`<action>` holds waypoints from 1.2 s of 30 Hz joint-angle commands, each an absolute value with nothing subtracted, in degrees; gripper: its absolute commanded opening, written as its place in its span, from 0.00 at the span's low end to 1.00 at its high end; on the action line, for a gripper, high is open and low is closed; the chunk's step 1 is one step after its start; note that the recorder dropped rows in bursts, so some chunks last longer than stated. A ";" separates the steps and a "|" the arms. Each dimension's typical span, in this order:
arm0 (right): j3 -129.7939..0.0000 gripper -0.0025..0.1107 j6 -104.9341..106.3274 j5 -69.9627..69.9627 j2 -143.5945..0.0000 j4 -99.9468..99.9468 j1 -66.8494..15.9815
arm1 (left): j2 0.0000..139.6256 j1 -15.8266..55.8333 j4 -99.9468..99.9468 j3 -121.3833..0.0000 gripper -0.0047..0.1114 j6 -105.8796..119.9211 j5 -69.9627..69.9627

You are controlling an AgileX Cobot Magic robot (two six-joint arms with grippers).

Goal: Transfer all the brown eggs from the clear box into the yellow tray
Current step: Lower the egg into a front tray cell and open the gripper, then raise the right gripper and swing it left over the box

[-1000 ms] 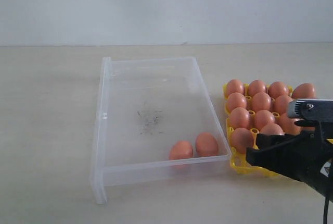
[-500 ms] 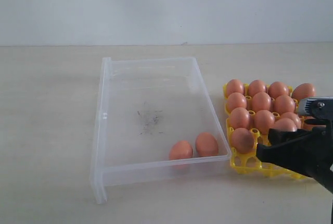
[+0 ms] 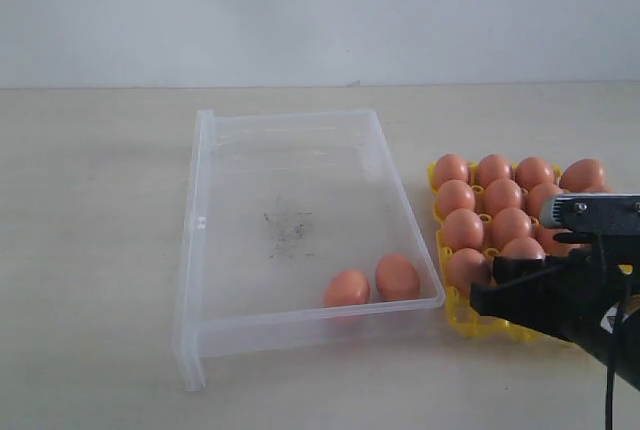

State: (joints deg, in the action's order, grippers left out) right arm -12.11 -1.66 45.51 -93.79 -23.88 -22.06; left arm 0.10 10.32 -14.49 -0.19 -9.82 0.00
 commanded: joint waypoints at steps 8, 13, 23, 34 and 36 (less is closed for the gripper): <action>-9.86 0.63 -4.22 49.24 -92.13 -24.72 -21.72 | 0.00 10.56 -14.40 0.00 0.07 -9.74 0.00; -9.16 0.63 -2.21 54.41 -81.94 -25.04 -21.72 | 0.00 10.56 -14.40 0.00 0.07 -9.74 0.00; -21.42 0.44 -9.16 22.88 -71.17 0.38 -21.84 | 0.00 10.56 -14.40 0.00 0.07 -9.74 0.00; -50.17 0.39 -6.99 -24.00 -86.95 0.50 -26.27 | 0.00 10.56 -14.40 0.00 0.07 -9.74 0.00; -55.20 0.48 -5.30 -33.03 -91.37 0.50 -27.32 | 0.00 10.56 -14.40 0.00 0.07 -9.74 0.00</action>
State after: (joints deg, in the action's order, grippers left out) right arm -48.88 -7.87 -20.41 -85.85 0.00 -25.94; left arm 0.10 10.32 -14.49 -0.19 -9.82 0.00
